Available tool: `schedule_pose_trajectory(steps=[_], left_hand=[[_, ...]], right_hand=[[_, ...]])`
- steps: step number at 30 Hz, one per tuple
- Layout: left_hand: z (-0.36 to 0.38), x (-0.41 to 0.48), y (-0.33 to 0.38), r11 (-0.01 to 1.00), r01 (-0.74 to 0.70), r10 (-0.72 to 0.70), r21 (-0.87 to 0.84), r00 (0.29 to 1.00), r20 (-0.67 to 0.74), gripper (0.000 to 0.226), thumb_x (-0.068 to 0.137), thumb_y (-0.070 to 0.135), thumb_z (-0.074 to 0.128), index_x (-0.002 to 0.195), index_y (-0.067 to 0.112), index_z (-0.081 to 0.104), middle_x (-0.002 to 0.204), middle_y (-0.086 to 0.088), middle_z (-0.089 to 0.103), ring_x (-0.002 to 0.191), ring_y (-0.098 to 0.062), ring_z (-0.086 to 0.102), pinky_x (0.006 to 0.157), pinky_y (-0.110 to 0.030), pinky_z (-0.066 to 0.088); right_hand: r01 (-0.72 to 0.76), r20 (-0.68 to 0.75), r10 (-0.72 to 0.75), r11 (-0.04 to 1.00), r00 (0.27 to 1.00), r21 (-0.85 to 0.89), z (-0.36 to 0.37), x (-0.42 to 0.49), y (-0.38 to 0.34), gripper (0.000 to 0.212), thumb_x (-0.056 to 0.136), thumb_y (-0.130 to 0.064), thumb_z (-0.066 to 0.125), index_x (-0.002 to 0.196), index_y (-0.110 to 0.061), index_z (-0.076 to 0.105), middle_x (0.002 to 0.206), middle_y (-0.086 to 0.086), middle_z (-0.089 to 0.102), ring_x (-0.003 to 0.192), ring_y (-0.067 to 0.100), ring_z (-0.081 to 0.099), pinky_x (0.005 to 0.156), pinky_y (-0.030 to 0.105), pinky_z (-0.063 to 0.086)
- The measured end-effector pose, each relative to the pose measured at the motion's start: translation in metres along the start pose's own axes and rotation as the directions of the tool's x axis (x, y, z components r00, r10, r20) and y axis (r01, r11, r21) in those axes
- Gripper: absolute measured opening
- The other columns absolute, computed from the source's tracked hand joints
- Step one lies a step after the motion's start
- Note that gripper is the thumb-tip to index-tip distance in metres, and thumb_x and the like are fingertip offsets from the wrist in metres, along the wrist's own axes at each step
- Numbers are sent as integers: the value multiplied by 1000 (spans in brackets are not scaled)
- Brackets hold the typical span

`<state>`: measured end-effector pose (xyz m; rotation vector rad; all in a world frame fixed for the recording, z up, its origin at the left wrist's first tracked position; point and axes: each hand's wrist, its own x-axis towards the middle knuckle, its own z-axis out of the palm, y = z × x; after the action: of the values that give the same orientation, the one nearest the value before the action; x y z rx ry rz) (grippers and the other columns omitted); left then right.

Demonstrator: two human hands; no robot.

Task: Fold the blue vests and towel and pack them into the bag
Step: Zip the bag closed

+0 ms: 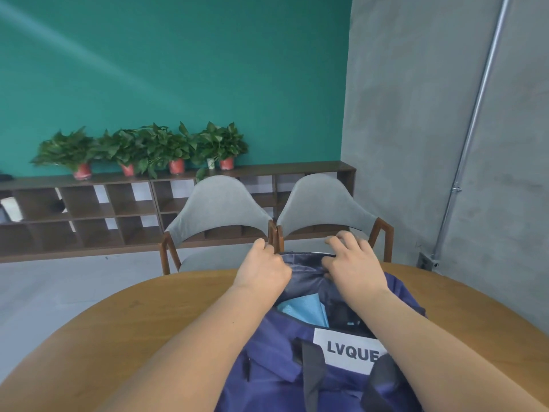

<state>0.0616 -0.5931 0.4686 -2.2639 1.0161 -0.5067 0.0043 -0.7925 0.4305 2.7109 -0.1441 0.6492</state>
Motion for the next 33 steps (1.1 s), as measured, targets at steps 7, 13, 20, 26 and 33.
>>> schedule_pose_trajectory(steps=[7,13,20,26,33], left_hand=[[32,-26,-13,974,30,-36,-227,999,-22,23,99,14,58,118,21,68,119,-1,65,118,-28,50,94,-40,36],[37,-38,-10,870,-135,8,-475,966,-259,14,96,36,62,101,30,74,98,12,70,108,-18,51,94,-35,39],[30,-53,-28,947,-2,24,-321,997,67,36,104,55,48,81,30,61,85,11,57,105,-19,46,97,-36,36],[6,-44,-7,902,-45,-18,-429,990,-142,29,103,48,54,85,29,68,89,11,63,106,-19,49,100,-36,37],[-41,-20,64,523,-107,59,-846,994,-89,20,100,43,58,105,31,74,100,12,76,102,-17,66,92,-38,55]], right_hand=[[70,89,-101,952,991,299,6,-29,24,27,86,-39,79,113,-40,75,152,-5,47,139,26,42,104,45,47],[-193,261,130,953,957,232,-5,-60,59,34,75,-54,85,84,-34,58,103,-8,40,102,19,45,79,35,49],[-380,559,275,922,782,78,-8,-103,95,42,86,-48,74,126,-43,61,122,-1,61,110,27,65,90,37,56],[-403,522,294,909,801,106,-2,-119,96,54,88,-35,77,135,-47,55,123,0,62,109,28,65,85,35,54],[-394,429,286,900,857,186,2,-127,102,44,101,-34,59,143,-43,51,125,4,69,109,32,66,82,40,55]])
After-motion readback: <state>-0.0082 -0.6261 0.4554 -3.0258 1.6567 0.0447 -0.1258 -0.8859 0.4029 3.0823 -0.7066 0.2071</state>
